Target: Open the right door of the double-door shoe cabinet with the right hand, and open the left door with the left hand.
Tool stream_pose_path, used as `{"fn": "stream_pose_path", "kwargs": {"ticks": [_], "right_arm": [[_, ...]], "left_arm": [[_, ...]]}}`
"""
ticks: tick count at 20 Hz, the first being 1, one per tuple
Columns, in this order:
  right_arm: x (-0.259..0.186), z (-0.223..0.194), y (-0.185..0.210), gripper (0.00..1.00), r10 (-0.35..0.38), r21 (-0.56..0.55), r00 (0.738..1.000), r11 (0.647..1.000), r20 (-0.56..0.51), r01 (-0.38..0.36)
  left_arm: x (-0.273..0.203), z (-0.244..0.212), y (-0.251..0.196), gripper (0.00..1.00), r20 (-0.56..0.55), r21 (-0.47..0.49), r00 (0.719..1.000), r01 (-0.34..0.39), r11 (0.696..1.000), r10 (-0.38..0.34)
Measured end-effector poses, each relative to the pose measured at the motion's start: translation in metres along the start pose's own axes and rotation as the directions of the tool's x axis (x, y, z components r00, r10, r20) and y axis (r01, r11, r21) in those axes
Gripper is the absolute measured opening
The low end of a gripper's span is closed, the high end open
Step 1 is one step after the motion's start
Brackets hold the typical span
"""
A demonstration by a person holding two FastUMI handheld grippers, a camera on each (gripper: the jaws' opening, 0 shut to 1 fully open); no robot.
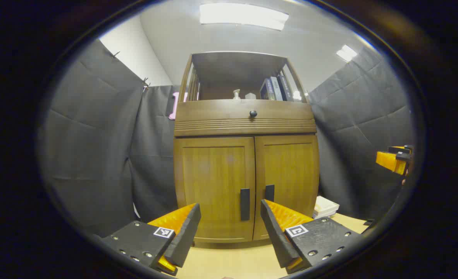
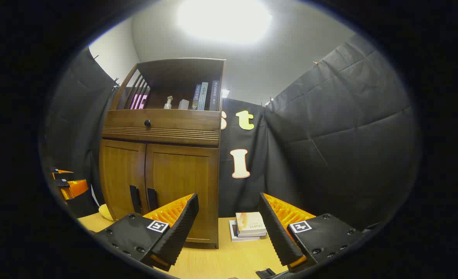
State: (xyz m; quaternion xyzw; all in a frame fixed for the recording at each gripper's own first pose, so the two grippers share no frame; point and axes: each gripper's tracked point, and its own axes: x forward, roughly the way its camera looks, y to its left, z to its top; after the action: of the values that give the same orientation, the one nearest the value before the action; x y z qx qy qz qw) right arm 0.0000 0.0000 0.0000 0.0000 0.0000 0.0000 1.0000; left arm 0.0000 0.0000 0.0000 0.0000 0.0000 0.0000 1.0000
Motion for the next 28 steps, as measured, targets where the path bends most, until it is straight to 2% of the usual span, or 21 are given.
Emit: {"fn": "stream_pose_path", "kwargs": {"ticks": [28], "right_arm": [[-0.004,0.005,0.018,0.96,0.025,0.012,1.000,1.000,0.007,-0.025]], "left_arm": [[-0.010,0.006,-0.001,0.90,0.012,0.038,1.000,-0.008,0.999,0.007]]}}
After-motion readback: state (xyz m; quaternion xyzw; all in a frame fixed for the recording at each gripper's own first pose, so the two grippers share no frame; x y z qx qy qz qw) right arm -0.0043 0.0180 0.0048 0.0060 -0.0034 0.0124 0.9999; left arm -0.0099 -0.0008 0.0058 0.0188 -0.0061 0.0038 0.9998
